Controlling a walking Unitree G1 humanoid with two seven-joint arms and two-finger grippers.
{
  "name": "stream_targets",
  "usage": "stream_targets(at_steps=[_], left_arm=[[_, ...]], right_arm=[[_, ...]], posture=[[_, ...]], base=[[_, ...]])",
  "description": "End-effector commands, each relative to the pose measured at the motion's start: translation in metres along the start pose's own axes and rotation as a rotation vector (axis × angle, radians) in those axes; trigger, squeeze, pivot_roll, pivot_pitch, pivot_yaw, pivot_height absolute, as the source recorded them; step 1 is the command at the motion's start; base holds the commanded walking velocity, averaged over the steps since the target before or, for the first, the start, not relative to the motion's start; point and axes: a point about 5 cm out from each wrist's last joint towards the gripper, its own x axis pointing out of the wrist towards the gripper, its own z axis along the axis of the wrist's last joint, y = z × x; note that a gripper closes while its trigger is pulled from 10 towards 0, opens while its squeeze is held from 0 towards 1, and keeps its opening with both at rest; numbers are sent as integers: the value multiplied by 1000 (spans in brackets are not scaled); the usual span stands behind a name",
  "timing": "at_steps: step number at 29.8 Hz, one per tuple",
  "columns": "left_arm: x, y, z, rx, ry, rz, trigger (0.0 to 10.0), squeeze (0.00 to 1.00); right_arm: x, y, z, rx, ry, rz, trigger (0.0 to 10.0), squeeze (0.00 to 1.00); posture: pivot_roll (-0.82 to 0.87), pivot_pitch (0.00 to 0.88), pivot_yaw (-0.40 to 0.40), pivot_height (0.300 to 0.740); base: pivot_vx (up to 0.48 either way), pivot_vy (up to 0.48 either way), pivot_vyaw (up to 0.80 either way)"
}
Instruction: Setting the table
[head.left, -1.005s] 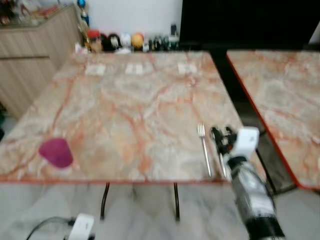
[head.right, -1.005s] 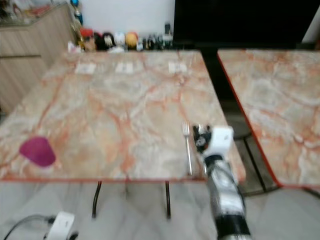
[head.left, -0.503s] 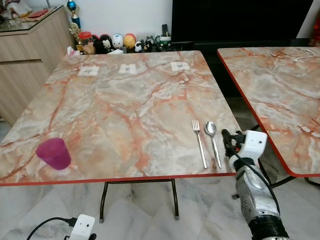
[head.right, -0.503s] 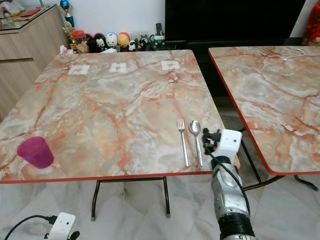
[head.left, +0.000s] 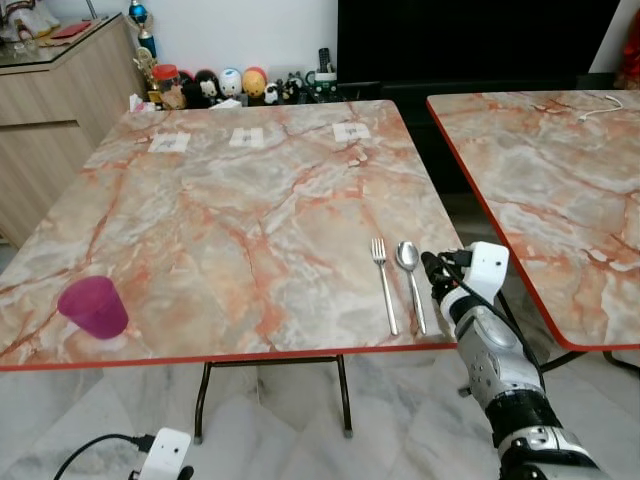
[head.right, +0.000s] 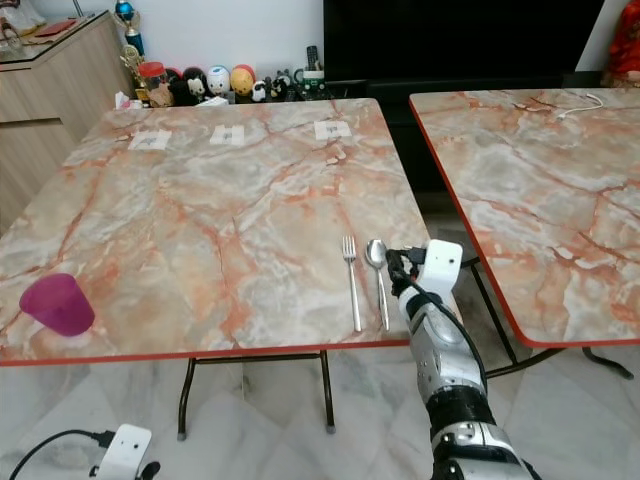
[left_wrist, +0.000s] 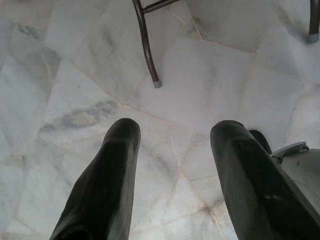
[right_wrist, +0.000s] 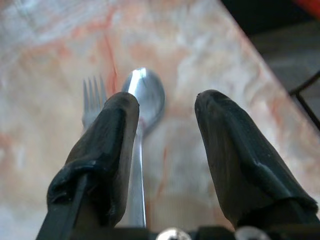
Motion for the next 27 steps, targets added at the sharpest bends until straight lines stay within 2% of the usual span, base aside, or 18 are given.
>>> stream_targets(at_steps=[1,7,11,20,23,27], left_arm=[[0,1,-1,6,10,-3,10000,0],[0,1,-2,7,15,-4,10000,0],[0,2,-2,3,13,-2,10000,0],[0,0,-2,0,8,-2,10000,0],[0,-1,-1,-2,6,-2,10000,0],[0,-1,-1,-5,5,-2,10000,0]], right_arm=[[3,2,2,-16,24,8,10000,0],[6,2,-6,-26,97,7,10000,0],[9,5,0,15,65,33,10000,0],[15,12,6,-20,85,45,10000,0],[16,14,4,-63,111,52,10000,0],[16,13,2,-58,121,41,10000,0]], posture=[[68,0,18,740],[69,0,16,740],[74,0,13,740],[76,0,9,740],[76,0,6,740],[78,0,3,740]], base=[[0,0,0],[0,0,0],[0,0,0],[0,0,0],[0,0,0],[0,0,0]])
